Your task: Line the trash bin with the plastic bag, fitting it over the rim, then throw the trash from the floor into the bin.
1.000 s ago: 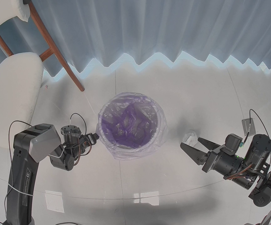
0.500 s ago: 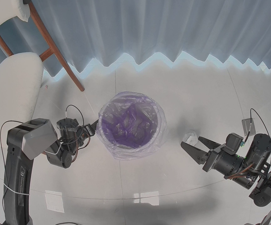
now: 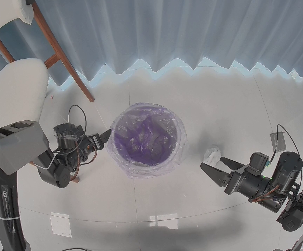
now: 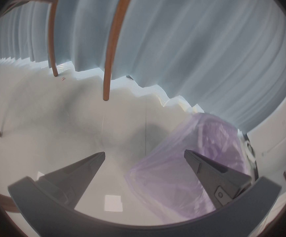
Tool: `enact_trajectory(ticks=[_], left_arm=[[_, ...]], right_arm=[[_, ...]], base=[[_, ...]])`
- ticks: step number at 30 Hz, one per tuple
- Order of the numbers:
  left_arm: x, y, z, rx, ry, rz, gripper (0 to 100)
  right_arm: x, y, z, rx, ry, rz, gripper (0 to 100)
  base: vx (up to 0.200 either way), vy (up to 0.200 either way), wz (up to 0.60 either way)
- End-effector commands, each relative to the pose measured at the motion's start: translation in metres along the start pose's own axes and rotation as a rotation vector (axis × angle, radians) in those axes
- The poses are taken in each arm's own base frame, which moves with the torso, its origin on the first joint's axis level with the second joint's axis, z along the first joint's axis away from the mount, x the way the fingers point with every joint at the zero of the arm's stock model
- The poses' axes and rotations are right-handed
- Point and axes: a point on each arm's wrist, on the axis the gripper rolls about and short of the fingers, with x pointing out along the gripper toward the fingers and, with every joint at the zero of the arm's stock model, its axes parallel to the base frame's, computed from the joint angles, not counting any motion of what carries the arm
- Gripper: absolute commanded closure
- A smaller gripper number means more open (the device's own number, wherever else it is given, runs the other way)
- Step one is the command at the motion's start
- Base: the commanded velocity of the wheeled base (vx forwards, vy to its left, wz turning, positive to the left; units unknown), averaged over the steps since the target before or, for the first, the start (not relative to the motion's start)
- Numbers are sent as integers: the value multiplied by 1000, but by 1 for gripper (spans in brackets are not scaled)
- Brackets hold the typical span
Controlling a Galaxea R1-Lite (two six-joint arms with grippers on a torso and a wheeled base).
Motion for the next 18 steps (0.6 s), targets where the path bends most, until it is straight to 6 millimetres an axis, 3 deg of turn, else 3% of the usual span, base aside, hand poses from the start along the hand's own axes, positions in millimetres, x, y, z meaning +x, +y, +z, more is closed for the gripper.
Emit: enact_trajectory(ticks=[1, 7, 15, 18], left_arm=[[-29, -18, -4, 108, 63, -9, 0], [-64, -30, -7, 123, 124, -30, 0], [-86, -35, 0, 193, 108, -42, 0], [-103, -50, -9, 243, 139, -111, 0]], right_arm=[[2, -1, -1, 1, -2, 0, 0], [3, -2, -1, 2, -2, -5, 0], [3, -2, 0, 0, -4, -4, 0], [3, -2, -1, 0, 0, -6, 0]], base=[[0, 0, 0], [0, 0, 0], [0, 0, 0], [0, 0, 0]])
